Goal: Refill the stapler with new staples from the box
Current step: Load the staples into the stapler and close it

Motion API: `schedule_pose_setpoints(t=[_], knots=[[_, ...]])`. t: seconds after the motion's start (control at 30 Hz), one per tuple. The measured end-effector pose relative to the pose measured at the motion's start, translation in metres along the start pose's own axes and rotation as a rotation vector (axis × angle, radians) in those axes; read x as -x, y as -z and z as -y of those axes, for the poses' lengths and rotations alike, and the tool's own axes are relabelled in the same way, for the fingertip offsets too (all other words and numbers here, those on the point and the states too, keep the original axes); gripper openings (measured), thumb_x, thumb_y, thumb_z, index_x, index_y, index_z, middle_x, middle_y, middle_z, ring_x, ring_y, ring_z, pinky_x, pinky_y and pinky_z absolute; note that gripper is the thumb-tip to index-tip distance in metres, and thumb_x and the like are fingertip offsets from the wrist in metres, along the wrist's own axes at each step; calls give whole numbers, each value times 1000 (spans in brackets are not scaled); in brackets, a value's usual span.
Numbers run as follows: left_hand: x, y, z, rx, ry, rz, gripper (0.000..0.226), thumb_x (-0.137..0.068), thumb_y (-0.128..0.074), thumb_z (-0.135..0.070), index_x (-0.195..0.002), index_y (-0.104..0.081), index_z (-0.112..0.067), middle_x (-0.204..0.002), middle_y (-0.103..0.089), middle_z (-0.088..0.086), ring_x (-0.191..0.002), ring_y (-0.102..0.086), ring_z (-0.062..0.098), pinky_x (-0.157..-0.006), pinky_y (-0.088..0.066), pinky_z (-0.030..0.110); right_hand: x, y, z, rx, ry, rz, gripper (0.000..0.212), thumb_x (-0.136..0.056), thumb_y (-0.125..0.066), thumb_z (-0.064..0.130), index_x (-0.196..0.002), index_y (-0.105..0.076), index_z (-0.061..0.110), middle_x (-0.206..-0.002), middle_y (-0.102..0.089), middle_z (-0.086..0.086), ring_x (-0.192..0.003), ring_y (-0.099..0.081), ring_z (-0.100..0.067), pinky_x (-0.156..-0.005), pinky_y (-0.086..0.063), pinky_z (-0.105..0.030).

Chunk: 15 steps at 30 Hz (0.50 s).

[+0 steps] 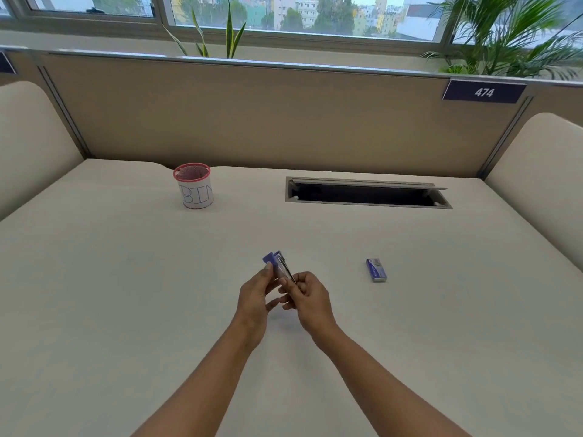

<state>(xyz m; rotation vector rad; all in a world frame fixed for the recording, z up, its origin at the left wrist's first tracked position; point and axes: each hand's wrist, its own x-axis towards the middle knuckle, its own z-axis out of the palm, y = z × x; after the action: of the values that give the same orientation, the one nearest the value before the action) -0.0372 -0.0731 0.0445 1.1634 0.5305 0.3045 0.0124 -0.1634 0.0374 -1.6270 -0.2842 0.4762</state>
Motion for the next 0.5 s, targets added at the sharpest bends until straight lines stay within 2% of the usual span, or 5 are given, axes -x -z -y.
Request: schedule_pose_setpoints(t=[0.1,0.2,0.3,0.37,0.5], knots=[[-1,2,1,0,11,1,33,-91,-47,-39,-92,-69,-15,-94,-66,9,-99,-59,19,-80,-48,38,3,-3,1,109,46,-9,20,-89,-59,24,-94,-50,7,-82,-64,-11,-56,-60,-4,-54,-51,-13],[-2,5,2,-3,21,8,31,-91,-47,-40,-94,-69,-19,-102,-68,11,-105,-60,21,-88,-46,42,4,-5,3,176,71,-19,21,-88,-60,27,-93,-49,10,-79,-60,-6,-53,-56,-3,-48,-44,-10],[-3,7,1,11,33,15,29,-90,-48,-39,-98,-68,-20,-101,-70,9,-109,-60,22,-96,-43,43,5,-8,4,224,77,3,24,-88,-58,32,-97,-50,12,-79,-57,-3,-62,-51,-11,-54,-42,-16],[-2,7,1,31,42,13,28,-90,-49,-38,-99,-68,-20,-99,-70,6,-109,-59,21,-98,-42,42,6,-9,7,244,67,25,22,-90,-54,34,-98,-51,14,-78,-53,3,-63,-47,-8,-56,-38,-16],[-3,7,1,40,38,19,26,-90,-49,-37,-99,-68,-22,-95,-71,0,-109,-58,19,-99,-41,42,6,-9,10,304,72,78,24,-93,-47,36,-85,-48,14,-70,-45,8,-59,-39,-4,-48,-34,-9]])
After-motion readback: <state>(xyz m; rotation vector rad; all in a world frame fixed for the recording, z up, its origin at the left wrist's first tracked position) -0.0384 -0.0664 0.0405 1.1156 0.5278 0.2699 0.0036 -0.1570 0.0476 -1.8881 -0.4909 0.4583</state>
